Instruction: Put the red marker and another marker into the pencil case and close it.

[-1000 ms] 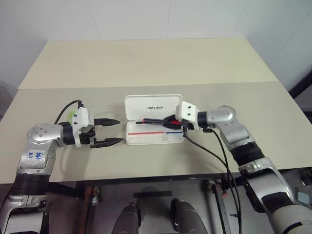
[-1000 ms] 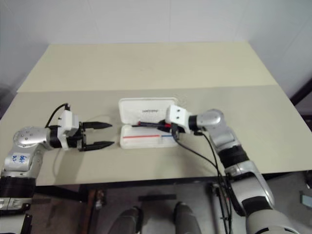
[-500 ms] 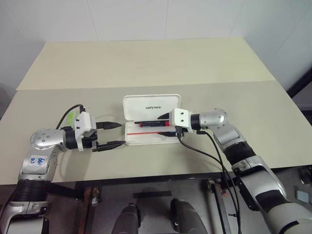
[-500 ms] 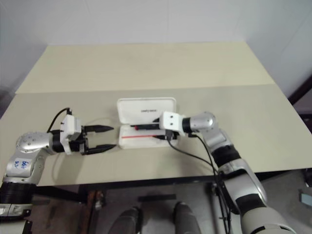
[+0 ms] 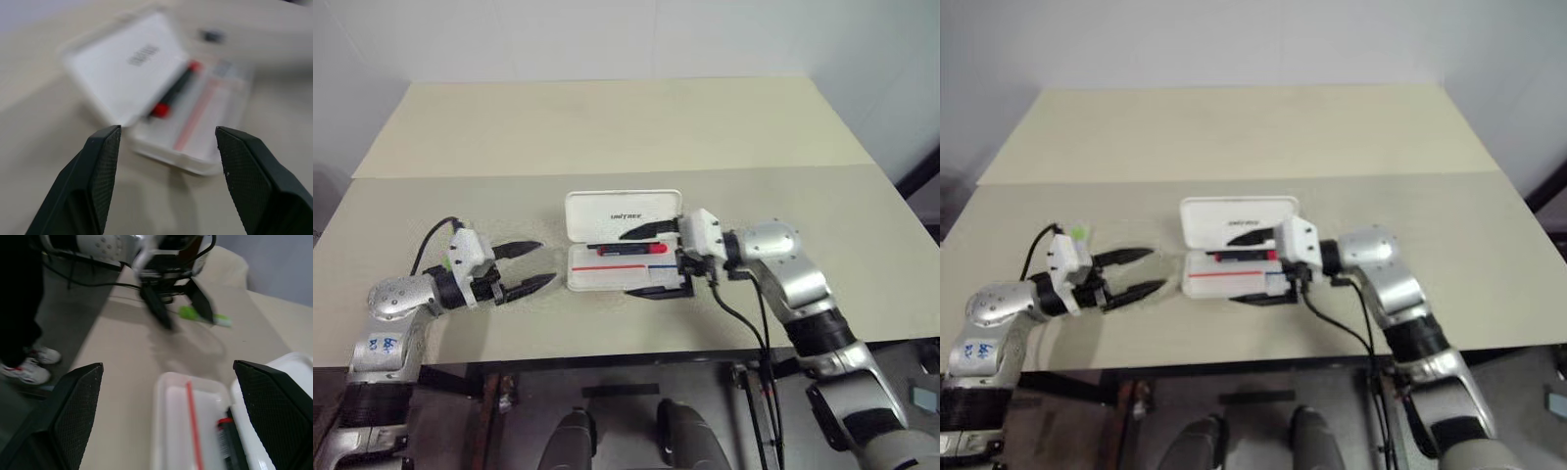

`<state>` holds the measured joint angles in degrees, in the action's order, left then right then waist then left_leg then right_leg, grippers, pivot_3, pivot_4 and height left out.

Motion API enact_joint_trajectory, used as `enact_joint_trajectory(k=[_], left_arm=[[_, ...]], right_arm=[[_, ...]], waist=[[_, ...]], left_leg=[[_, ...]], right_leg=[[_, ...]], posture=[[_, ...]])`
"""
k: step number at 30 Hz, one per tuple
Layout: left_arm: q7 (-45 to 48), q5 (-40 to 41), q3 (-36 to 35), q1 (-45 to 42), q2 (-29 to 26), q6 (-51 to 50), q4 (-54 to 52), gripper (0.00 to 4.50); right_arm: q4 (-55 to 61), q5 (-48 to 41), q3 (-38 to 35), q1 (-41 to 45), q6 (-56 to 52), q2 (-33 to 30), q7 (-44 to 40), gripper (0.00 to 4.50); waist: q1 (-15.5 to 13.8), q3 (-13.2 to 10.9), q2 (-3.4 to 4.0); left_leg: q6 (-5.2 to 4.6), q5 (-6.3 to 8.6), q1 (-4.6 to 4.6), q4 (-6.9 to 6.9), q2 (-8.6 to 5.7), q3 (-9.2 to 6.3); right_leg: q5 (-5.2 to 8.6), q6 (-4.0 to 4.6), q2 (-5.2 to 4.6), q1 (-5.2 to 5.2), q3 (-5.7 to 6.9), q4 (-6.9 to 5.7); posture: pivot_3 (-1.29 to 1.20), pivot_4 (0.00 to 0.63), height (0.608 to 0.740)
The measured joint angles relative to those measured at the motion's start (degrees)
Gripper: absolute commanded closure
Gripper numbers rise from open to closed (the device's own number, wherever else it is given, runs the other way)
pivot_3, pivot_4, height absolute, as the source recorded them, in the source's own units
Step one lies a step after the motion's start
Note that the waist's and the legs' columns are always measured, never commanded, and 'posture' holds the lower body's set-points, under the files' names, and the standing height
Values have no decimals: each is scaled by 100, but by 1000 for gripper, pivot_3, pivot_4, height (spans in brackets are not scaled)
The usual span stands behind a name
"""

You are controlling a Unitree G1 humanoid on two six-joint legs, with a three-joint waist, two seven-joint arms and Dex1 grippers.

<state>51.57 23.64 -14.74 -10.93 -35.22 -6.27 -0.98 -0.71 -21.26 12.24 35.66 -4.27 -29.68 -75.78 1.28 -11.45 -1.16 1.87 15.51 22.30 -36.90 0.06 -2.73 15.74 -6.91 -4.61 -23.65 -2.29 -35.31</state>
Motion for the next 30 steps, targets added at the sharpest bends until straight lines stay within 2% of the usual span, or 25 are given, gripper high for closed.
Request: enact_joint_trajectory(k=[4,7,16,22,30], left_arm=[[-1381,-193,-529,503,529,-129,-369,1245],[-2308,-372,-845,535,738,-246,-408,1245],[-3979,-961,-1491,771,816,-407,-237,1245],[-4174,-1040,-1359,546,816,-584,389,1245],[-3767,-1073,-895,61,739,-445,1101,1245]], right_arm=[[148,-201,-465,-355,-257,-641,-71,16],[146,-214,-635,-408,-262,-831,-74,16],[-182,-103,-809,-704,-80,-1181,-155,16],[-177,-78,-813,-711,-63,-1170,-107,16],[261,-155,-829,-797,-162,-1145,71,16]], waist=[[15,0,0],[35,0,-3],[13,0,-3],[6,0,-4],[-36,0,-3]], left_leg=[[-6,3,-8,-4,-8,3],[-1,1,-15,-4,-10,16],[2,0,-12,-8,-19,25],[3,0,-9,-6,-18,23],[6,0,-6,-3,-18,23]], right_leg=[[-4,-6,0,2,-14,2],[-6,3,18,3,-9,-3],[-7,1,12,9,-6,3],[-6,2,12,10,3,6],[-7,2,11,9,4,13]], posture=[[0,150,740],[0,150,740],[0,150,740],[0,150,740],[0,150,740]])
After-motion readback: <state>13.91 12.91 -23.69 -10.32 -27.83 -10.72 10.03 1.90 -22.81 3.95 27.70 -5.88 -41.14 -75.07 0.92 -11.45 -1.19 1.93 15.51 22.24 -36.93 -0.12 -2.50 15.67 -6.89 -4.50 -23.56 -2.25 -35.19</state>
